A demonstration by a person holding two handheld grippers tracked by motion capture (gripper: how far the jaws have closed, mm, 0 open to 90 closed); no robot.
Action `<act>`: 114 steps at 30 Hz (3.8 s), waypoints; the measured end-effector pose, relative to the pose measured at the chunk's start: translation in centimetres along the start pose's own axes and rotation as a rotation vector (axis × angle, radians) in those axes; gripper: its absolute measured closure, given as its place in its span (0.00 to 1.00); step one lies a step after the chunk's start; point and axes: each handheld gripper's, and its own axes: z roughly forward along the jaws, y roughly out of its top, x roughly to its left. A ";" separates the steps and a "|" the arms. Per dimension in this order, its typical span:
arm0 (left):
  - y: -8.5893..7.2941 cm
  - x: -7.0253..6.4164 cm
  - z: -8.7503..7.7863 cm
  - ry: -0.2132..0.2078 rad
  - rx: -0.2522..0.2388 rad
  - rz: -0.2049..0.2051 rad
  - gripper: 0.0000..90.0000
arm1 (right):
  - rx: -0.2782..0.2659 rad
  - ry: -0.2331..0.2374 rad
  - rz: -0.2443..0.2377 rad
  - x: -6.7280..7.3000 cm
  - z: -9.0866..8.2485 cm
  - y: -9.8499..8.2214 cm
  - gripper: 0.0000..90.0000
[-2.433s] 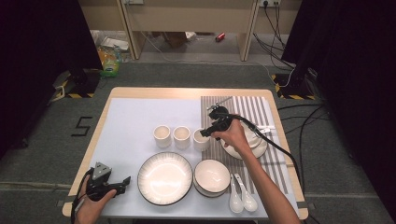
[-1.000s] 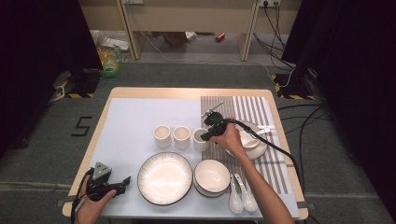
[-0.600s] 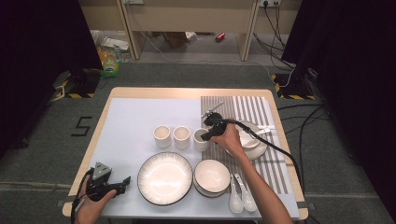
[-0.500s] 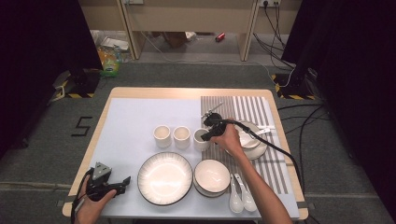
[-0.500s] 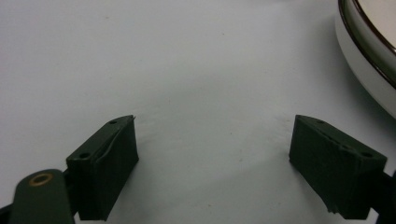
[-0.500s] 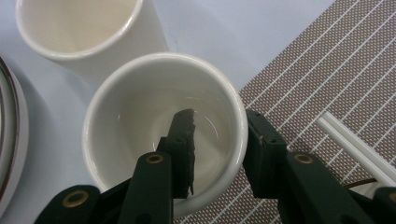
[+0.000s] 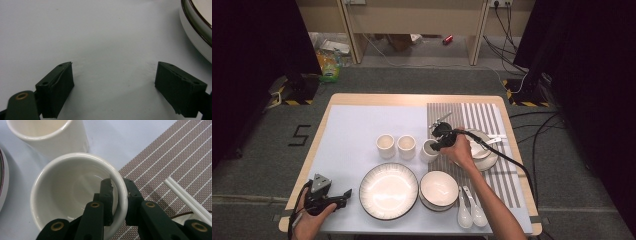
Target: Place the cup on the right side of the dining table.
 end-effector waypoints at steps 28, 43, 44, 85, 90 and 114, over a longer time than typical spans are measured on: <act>0.0 0.0 0.0 -0.001 0.000 0.000 0.16 | -0.047 0.020 -0.057 -0.5 -1.5 -0.8 0.91; 0.0 0.0 0.0 -0.001 0.000 0.000 0.16 | -0.106 0.017 0.013 -1.9 -3.8 0.4 0.91; 0.0 0.0 0.0 -0.001 0.000 0.000 0.16 | -0.106 0.017 0.013 -1.9 -3.8 0.4 0.91; 0.0 0.1 0.0 -0.002 0.002 0.001 0.16 | -0.054 -0.111 0.198 -7.5 -2.2 6.0 0.91; 0.0 0.0 0.0 -0.003 0.000 -0.002 0.16 | -0.034 -0.131 0.217 -8.0 -1.6 6.1 0.91; 0.0 0.0 0.0 -0.003 -0.001 -0.002 0.16 | 0.023 -0.167 0.271 -9.1 -0.1 5.6 0.91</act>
